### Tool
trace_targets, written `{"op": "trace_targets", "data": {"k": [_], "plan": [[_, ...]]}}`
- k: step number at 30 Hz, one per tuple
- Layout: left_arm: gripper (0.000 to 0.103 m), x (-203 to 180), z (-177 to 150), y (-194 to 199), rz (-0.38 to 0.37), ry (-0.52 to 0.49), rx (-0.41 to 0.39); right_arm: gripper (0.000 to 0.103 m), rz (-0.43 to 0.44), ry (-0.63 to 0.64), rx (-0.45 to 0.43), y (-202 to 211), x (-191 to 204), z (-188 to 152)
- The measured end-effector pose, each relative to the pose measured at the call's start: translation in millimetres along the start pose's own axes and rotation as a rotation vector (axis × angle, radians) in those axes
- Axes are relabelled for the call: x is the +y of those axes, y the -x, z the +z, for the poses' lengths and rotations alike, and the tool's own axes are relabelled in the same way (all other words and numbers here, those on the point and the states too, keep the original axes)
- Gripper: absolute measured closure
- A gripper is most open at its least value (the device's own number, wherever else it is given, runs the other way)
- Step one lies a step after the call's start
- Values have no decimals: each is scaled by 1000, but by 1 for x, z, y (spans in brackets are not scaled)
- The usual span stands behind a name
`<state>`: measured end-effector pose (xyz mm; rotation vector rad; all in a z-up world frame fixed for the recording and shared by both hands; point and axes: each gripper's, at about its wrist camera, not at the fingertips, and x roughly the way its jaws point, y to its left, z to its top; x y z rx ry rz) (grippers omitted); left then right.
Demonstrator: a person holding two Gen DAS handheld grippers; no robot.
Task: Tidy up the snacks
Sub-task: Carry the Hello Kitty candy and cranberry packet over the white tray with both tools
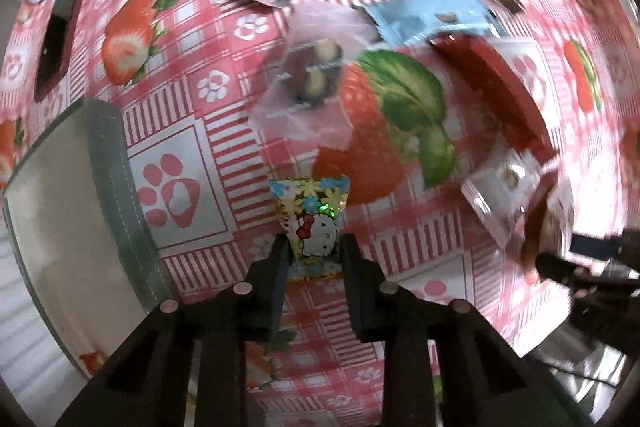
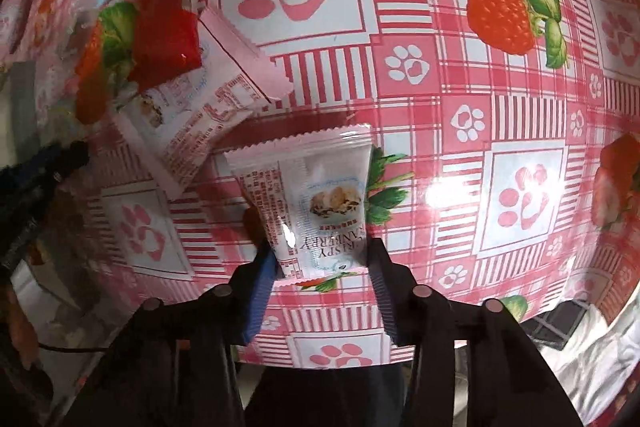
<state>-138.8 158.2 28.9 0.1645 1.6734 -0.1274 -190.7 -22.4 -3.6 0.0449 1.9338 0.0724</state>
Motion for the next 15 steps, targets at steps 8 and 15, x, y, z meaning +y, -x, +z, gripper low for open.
{"op": "trace_targets", "data": {"k": [8,15], "plan": [[76,17,-16,31,-83,3,-64,58,91,10,-73,37,0,-8],[76,57,-28,64,-144,89,-146,74,129,32,-124,68,4,0]]}}
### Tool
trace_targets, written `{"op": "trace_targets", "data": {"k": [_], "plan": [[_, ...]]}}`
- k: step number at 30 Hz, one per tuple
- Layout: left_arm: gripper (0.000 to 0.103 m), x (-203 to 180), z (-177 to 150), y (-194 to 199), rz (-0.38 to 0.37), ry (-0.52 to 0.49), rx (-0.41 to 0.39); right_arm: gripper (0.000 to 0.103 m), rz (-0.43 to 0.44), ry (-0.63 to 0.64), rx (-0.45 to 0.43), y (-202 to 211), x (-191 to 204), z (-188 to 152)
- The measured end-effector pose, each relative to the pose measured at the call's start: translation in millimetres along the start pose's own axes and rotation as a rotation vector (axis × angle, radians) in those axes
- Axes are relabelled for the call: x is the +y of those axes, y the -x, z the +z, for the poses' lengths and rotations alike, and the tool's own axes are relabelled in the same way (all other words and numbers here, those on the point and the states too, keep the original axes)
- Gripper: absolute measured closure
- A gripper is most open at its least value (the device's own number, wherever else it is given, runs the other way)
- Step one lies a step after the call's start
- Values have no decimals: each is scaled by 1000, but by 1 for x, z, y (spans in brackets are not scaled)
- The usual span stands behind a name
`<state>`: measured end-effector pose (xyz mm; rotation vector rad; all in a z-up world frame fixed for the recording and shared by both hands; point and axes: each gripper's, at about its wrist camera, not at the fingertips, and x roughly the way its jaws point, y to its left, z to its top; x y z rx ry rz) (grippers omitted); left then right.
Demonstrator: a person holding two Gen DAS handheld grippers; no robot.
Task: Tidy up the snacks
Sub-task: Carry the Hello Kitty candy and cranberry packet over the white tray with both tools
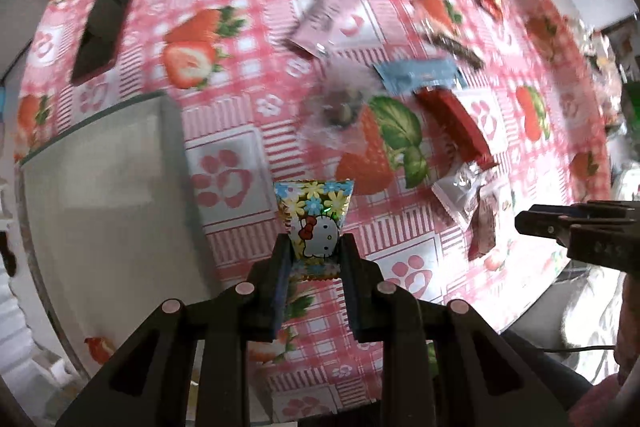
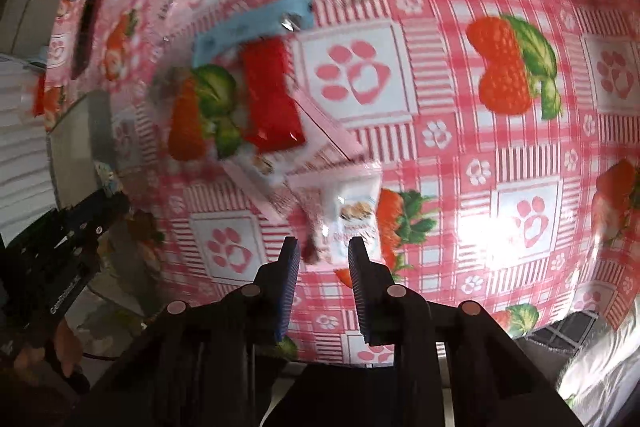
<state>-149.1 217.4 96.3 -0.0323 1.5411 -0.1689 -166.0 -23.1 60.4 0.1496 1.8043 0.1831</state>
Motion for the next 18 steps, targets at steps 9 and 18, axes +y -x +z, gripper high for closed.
{"op": "trace_targets", "data": {"k": [9,18], "plan": [[76,11,-23,11,-17,28,-33,18,-25,-126,30,-15,-22,15],[76,34,-34,30,9,49,-49,49,-110,-58,80,-49,-3,17]]}}
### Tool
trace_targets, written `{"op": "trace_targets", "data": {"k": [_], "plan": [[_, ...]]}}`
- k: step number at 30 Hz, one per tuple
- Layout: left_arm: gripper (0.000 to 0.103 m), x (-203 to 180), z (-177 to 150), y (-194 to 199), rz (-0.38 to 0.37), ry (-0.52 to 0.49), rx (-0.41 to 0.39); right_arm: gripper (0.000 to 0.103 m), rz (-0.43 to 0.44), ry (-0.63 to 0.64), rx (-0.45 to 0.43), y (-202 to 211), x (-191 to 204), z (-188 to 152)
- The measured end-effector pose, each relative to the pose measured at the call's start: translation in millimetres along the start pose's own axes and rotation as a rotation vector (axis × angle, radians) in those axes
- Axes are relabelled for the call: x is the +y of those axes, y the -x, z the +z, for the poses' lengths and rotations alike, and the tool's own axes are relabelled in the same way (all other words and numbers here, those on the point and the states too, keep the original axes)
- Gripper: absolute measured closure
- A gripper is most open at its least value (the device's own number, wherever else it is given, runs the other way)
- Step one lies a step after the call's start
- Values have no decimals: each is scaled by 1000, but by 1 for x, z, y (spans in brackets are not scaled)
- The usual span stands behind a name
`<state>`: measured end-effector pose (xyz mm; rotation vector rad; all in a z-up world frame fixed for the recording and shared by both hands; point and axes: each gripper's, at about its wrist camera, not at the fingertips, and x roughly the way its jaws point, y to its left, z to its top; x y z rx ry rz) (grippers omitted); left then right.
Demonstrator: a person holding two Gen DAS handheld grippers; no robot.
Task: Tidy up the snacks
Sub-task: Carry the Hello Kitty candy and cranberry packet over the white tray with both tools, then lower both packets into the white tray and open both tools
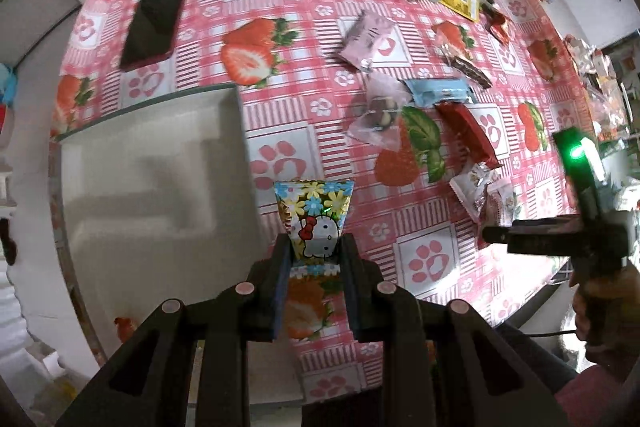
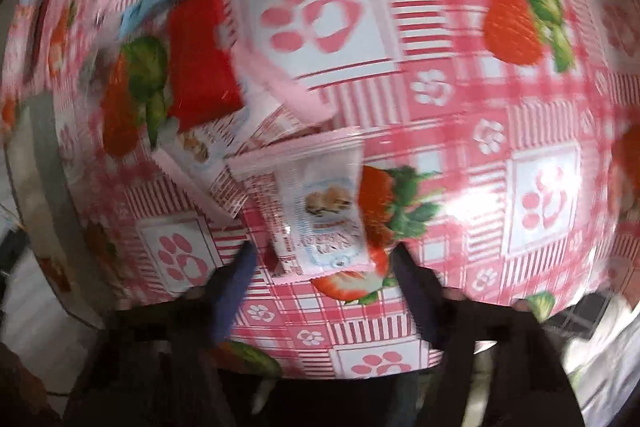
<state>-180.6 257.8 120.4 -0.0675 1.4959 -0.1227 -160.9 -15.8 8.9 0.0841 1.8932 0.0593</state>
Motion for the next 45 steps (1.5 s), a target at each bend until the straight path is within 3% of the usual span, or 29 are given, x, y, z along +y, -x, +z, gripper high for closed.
{"op": "trace_targets", "data": {"k": [3,7,13,32,45], "plan": [[76,12,-3,5,7,37,-10,56,-71,51,7,-3,10,0],[76,29,-8,12,5,99,-29,58,27,48,-5,10,15,-1],[76,49,-17,11,6,177,-30,59,110,184,-62,48,48,-3],[76,112,-61,10,1,359,-35,59,139,560,-67,66,250,-8],[76,135,-88,-6,-44,434,4,59,72,743,-8,39,343,-25]]}}
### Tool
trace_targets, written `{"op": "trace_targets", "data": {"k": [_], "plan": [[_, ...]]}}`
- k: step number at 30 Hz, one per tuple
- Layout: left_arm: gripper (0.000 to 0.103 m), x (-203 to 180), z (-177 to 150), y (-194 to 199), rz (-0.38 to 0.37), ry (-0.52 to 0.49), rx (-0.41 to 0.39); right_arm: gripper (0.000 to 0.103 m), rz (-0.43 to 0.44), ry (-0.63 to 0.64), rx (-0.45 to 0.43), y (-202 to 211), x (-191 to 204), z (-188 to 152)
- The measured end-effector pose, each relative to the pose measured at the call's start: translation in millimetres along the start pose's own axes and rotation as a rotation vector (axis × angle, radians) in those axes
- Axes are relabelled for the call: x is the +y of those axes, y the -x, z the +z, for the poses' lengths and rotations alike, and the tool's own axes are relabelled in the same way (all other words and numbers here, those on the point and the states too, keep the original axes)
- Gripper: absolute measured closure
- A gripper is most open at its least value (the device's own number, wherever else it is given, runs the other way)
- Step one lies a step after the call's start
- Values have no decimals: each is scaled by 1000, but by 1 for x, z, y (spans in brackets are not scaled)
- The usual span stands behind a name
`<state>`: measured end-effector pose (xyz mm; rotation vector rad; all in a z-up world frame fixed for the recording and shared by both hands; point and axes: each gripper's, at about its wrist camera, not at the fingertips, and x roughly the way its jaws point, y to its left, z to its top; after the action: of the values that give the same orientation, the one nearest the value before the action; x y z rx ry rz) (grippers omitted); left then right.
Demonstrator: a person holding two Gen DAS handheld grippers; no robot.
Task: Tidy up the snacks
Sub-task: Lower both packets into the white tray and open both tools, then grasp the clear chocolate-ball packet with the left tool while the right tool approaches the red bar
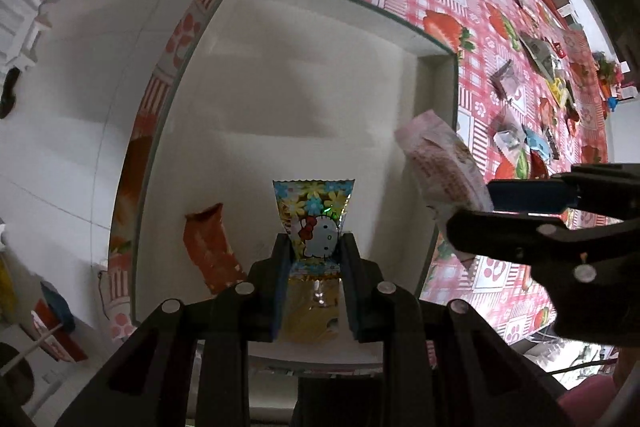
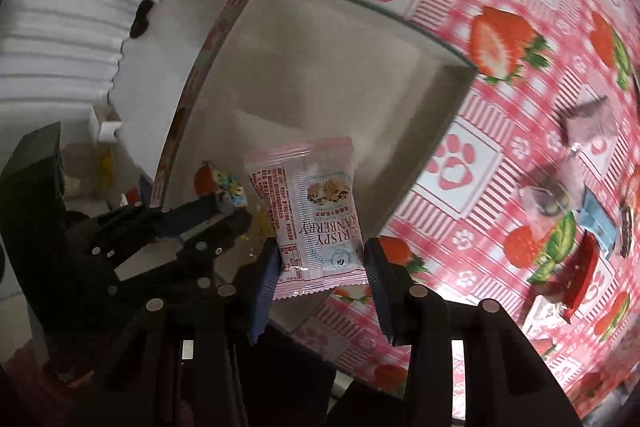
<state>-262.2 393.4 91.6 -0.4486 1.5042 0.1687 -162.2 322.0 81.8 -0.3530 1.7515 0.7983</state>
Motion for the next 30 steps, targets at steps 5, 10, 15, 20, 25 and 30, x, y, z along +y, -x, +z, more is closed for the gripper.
{"op": "trace_targets", "data": {"k": [5,10,15,20,25,30], "plan": [[76,5,-5,-2,5,5,9,58,-5,17,31,-17,12,9],[75,9,-8,-2,31,7,20,58,-6,25,62,-33,18,13],[46,11,-9,0,55,15,19,57,7,19,65,-38,22,11],[39,7,-8,-1,72,6,27,24,10,-17,43,-29,9,6],[31,-2,-7,0,86,-14,26,24,15,-95,41,-28,-14,0],[29,-16,-5,1,107,-47,33,0,32,-214,23,-24,-49,-15]]}}
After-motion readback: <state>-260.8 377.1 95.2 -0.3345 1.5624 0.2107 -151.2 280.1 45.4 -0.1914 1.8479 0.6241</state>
